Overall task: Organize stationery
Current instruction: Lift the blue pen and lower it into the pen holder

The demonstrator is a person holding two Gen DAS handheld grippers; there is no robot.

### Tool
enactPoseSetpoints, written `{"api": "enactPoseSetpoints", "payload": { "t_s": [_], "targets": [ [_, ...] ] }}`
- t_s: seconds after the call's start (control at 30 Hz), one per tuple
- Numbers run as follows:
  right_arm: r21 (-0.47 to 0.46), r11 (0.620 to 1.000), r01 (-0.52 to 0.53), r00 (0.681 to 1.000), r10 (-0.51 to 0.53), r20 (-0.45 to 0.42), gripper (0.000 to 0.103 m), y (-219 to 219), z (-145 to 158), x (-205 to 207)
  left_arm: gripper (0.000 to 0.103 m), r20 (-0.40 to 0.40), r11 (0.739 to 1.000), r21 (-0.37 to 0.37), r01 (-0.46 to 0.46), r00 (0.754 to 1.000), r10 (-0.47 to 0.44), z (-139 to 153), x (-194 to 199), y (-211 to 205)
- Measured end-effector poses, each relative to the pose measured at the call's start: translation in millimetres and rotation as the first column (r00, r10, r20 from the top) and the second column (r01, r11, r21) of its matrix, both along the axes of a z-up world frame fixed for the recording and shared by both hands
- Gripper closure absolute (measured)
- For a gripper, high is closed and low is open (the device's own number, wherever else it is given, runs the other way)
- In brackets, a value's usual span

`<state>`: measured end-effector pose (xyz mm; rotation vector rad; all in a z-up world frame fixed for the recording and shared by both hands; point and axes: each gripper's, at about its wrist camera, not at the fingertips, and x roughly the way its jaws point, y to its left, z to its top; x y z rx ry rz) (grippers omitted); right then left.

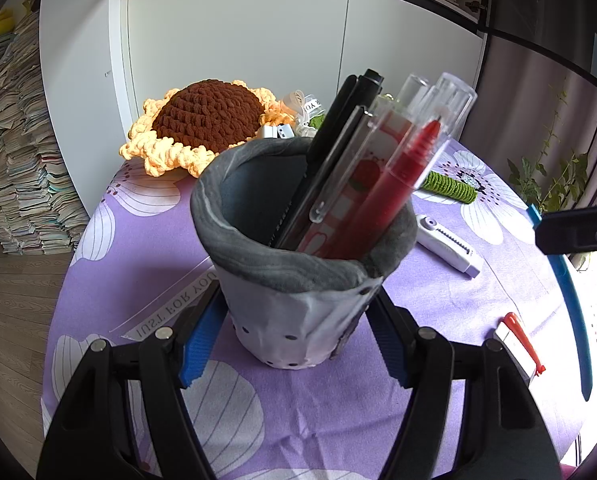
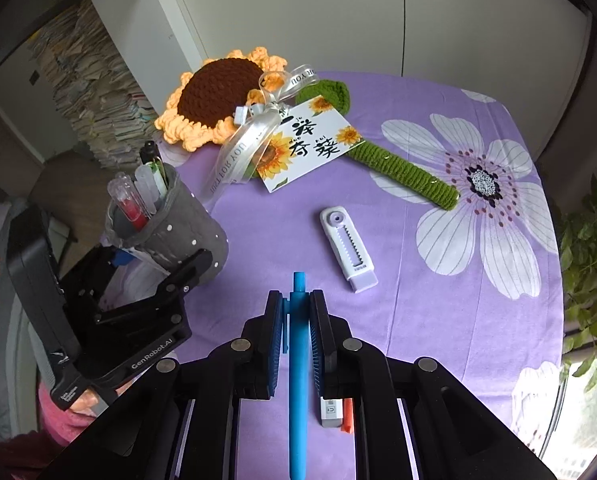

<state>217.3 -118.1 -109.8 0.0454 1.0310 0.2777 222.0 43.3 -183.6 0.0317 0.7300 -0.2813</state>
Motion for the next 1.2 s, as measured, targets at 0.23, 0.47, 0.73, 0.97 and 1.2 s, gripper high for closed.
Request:
{"api": "enactPoseSetpoints", "payload": {
  "t_s": [0.23,0.47,0.73,0.97,1.2],
  "targets": [
    [0.06,0.998,-0.029,0.989,0.02,0.147,0.09,-6,35,-1,0.035,0.0,1.0,0.0,0.0,1.0,0.0,0,0,0],
    [0.1,0.995,-0.011,0.981,-0.008,0.192,0.09,-5,40,-1,0.035,0.0,1.0,0.0,0.0,1.0,0.0,0,0,0],
    [0.099,0.995,-0.004,0.966,-0.021,0.257,0.09,-4,57,-4,0.035,0.0,1.0,0.0,0.001,1.0,-0.001,0,0,0],
    [0.089,0.995,-0.043,0.924,0.006,0.382,0.09,11,108,-9,0.035,0.0,1.0,0.0,0.001,1.0,-0.001,0,0,0],
    [0.074,0.985,-0.156,0.873,0.103,0.477,0.09,42,146,-14,0.035,0.0,1.0,0.0,0.001,1.0,-0.001,0,0,0]
  ]
}}
